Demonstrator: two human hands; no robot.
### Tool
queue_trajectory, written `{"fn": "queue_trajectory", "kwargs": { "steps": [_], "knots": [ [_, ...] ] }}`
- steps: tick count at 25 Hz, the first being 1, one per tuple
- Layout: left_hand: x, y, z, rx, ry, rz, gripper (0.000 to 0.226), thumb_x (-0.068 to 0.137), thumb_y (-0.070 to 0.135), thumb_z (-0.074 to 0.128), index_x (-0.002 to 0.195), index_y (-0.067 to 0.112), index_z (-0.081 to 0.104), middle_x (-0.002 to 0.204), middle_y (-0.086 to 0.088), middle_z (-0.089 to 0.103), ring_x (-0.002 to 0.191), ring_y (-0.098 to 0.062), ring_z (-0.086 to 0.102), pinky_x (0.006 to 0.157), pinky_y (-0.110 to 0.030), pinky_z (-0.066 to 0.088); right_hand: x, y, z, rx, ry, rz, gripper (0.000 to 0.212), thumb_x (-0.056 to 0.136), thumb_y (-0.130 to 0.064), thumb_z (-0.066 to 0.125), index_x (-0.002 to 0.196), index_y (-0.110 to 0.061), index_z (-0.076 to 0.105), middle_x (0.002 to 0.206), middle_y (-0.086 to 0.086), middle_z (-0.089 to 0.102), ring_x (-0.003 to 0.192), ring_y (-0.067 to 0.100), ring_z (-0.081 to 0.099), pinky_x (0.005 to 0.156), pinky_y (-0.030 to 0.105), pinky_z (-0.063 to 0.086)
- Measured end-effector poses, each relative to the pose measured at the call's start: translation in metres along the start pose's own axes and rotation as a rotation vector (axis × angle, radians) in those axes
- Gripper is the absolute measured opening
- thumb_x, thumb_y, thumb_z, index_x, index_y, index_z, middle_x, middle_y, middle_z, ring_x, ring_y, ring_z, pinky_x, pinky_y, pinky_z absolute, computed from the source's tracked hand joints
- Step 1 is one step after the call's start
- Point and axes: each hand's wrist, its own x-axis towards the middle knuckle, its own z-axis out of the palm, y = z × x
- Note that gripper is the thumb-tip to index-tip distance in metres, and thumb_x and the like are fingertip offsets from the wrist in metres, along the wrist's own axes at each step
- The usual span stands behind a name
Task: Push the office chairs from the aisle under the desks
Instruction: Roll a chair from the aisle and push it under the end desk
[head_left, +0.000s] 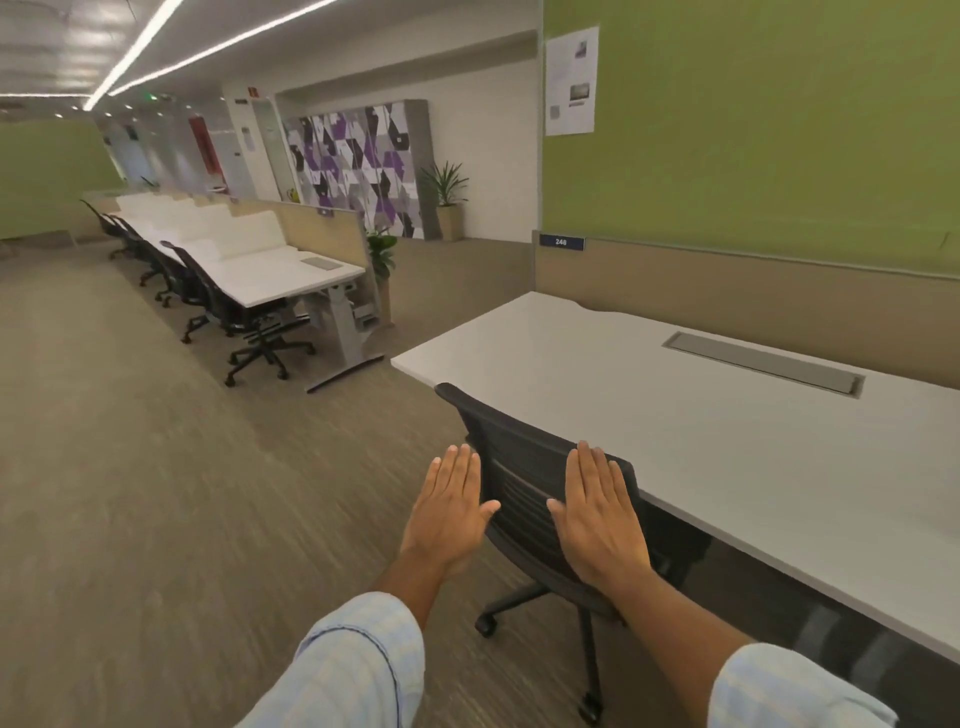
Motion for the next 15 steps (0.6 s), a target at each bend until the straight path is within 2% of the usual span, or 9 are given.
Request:
{"fn": "queue_trajectory", "kwargs": {
  "steps": [3,8,15],
  "knots": [
    [0.057,-0.031,0.012,-0.016,0.004,0.103,0.079,0.109,0.058,0.016,0.165,0.004,0.003,0.175,-0.018,0.0,0.162,-0.031,-0.006,0.131,-0.049,0.004,0.036,-0.005,0.015,-0.035,-0.014,0.085,0.073,0.111,-0.051,0.003,0.164,-0.003,-0.01,0.172,0.02,-0.019,0.157,0.032,-0.024,0.126,0.047,-0.016],
    [0.15,-0.091,0.026,-0.016,-0.021,0.23,0.079,0.109,0.058,0.019,0.165,0.004,0.002,0.175,-0.018,0.0,0.162,-0.031,-0.006,0.132,-0.048,-0.001,0.079,-0.022,0.045,-0.04,-0.049,0.234,0.071,0.11,-0.05,-0.003,0.161,-0.004,-0.02,0.17,0.019,-0.025,0.155,0.031,-0.03,0.124,0.044,-0.022],
    [0.236,-0.142,0.061,-0.033,-0.148,0.474,0.073,0.111,0.055,0.015,0.166,0.009,0.004,0.176,-0.013,-0.003,0.162,-0.028,-0.008,0.131,-0.043,-0.004,0.102,-0.039,0.057,-0.105,-0.028,0.474,0.081,0.103,-0.05,-0.018,0.167,-0.005,0.001,0.174,0.022,-0.005,0.16,0.036,-0.01,0.126,0.047,-0.018]
  ]
}}
